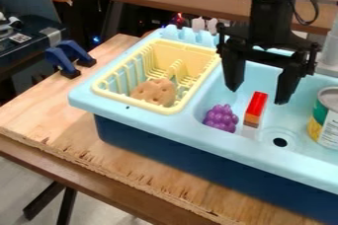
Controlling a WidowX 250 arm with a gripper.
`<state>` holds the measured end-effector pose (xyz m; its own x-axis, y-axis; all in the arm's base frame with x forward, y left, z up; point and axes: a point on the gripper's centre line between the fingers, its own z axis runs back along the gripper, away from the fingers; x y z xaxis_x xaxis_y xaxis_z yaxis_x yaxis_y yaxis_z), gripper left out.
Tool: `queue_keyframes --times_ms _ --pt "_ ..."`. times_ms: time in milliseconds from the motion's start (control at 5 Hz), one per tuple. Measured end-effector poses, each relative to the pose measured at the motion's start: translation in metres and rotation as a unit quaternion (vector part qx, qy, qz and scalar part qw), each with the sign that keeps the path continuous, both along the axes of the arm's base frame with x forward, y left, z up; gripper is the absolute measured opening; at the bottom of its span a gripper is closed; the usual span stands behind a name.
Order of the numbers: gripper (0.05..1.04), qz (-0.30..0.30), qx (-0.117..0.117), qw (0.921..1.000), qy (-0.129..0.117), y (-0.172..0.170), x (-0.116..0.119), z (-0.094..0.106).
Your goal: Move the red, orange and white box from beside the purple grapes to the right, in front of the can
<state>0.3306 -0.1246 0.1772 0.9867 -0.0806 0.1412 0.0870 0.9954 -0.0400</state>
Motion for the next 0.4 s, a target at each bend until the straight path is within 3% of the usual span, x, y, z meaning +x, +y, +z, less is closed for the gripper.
queue_keyframes --times_ms 200,400 --pt "1.001 -0.001 -0.005 0.9993 0.036 0.0029 0.0066 -0.0254" --pt "1.001 0.000 -0.021 0.9995 0.025 0.0027 0.0125 -0.0264"
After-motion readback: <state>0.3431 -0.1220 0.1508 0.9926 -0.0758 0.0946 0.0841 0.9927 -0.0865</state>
